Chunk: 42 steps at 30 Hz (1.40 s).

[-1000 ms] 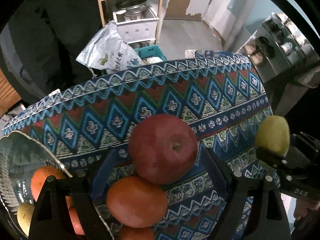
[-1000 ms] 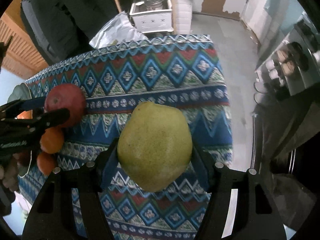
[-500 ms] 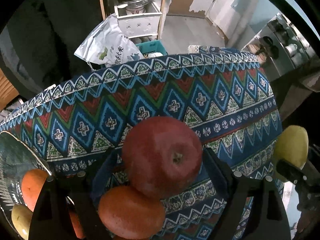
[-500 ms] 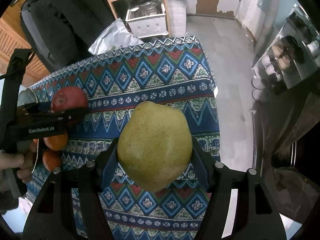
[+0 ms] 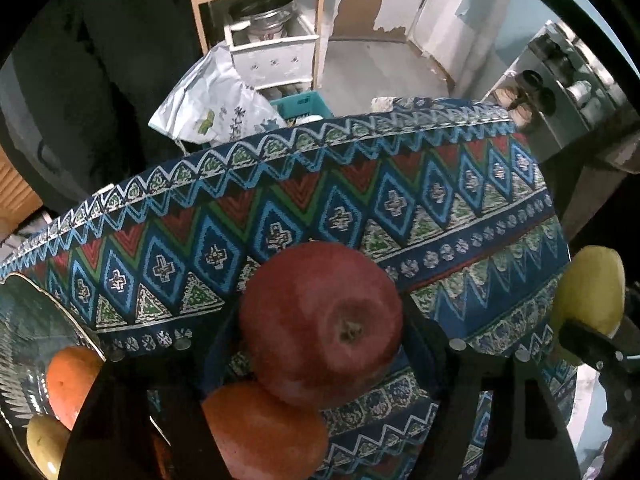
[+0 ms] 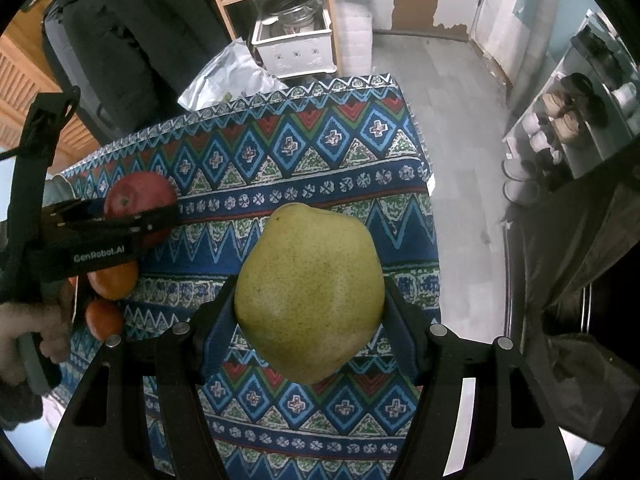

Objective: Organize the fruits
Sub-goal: 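Carry the green pear with the right tool toward the plate while the left tool carries the apple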

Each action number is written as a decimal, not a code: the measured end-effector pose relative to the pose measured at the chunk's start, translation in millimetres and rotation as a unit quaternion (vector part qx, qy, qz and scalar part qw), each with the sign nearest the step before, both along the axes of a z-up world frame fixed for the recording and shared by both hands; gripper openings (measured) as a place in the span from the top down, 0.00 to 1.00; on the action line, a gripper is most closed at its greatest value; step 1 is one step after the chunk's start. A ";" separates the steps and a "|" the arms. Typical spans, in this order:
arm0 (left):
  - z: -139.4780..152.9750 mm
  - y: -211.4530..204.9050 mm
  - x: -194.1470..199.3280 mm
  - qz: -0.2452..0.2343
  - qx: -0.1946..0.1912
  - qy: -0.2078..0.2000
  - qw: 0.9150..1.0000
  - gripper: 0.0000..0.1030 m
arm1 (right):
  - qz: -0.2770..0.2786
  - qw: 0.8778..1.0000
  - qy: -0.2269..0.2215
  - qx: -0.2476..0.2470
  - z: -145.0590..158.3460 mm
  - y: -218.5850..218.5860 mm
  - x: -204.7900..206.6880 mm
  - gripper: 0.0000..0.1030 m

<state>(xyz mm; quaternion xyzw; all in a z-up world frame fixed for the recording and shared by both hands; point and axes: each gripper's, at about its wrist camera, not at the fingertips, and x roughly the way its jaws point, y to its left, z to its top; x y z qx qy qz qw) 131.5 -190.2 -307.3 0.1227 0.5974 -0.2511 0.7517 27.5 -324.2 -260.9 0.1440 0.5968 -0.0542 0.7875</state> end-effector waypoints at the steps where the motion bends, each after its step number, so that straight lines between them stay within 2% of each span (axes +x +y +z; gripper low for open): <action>1: 2.8 0.2 -2.3 -0.001 -0.004 -0.003 1.000 0.27 | 0.000 1.000 -0.002 -0.001 0.6 0.4 -0.3 0.35; 9: 31.0 10.1 -18.7 0.007 -0.028 -0.020 0.999 0.27 | 0.004 1.000 -0.018 -0.010 10.1 1.7 -0.1 0.35; 16: 65.4 31.6 -36.0 0.026 -0.046 -0.037 0.998 0.27 | 0.019 0.999 -0.043 -0.020 31.2 9.5 3.5 0.35; 26: 113.3 70.1 -52.0 0.063 -0.072 -0.061 0.994 0.27 | 0.042 0.995 -0.085 -0.026 74.3 25.4 2.3 0.35; 35: 165.4 108.7 -67.6 0.090 -0.095 -0.095 0.987 0.27 | 0.062 0.990 -0.124 -0.035 119.9 45.6 -3.4 0.35; 42: 193.8 137.8 -75.3 0.112 -0.107 -0.110 0.982 0.27 | 0.077 0.985 -0.151 -0.035 149.2 61.6 -4.6 0.35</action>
